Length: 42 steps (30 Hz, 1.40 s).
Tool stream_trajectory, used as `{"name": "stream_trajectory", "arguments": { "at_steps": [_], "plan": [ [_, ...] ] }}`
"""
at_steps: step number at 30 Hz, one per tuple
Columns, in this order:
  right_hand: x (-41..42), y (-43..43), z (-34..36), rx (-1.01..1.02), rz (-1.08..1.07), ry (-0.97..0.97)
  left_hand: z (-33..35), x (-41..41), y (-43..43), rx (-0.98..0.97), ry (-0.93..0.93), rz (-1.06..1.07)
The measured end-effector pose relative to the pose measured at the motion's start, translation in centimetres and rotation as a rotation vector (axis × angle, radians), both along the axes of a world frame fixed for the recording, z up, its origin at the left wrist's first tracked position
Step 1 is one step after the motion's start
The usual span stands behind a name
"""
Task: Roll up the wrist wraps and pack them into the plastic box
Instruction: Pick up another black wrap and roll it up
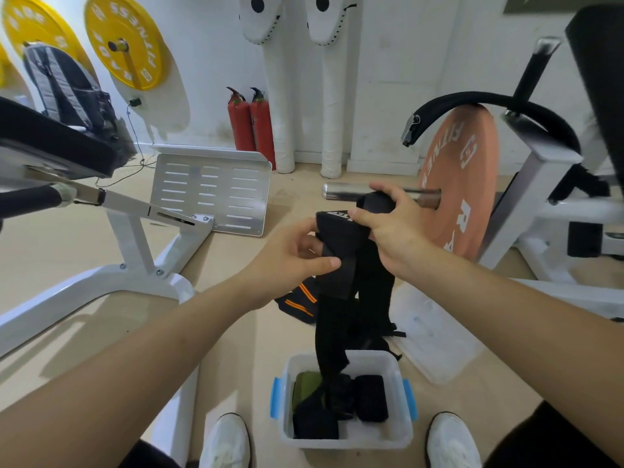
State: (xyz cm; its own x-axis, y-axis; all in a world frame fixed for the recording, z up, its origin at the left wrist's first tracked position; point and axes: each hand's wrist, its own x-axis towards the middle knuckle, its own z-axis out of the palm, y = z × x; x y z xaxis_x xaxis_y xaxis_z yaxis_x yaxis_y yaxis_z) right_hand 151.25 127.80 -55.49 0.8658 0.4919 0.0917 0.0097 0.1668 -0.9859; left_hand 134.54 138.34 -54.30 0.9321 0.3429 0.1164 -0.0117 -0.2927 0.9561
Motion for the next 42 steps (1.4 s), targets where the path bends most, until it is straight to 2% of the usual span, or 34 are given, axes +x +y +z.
{"name": "stream_trajectory", "arguments": {
  "at_steps": [3,6,9,15,26,32,36,39,42],
  "plan": [
    [0.3,-1.1,0.6,-0.088,0.076,-0.11,-0.1,0.0,0.1,-0.038,0.005,0.075],
    [1.0,-2.8,1.5,-0.184,0.284,-0.172,0.1,0.0,1.0,-0.086,0.01,0.205],
    [2.0,-3.9,1.6,-0.338,0.415,-0.369,0.6,-0.1,1.8,-0.033,0.052,0.24],
    [2.3,-4.4,2.0,-0.416,0.615,-0.426,1.6,-0.1,2.4,-0.17,0.072,0.258],
    [1.2,-4.6,2.7,-0.366,0.554,-0.551,1.9,0.1,3.4,-0.202,-0.09,0.411],
    [1.0,-4.3,3.1,-0.393,0.616,-0.536,1.9,0.2,3.9,-0.283,-0.242,0.427],
    [0.7,-3.7,4.0,-0.417,0.444,-0.523,2.2,0.7,4.1,-0.339,-0.301,0.352],
    [1.5,-3.5,4.0,-0.417,0.316,-0.595,2.1,1.1,4.1,-0.334,-0.253,0.288],
    [2.0,-3.2,3.7,-0.334,0.272,-0.569,1.9,1.4,3.6,-0.301,-0.209,0.237]
  ]
}}
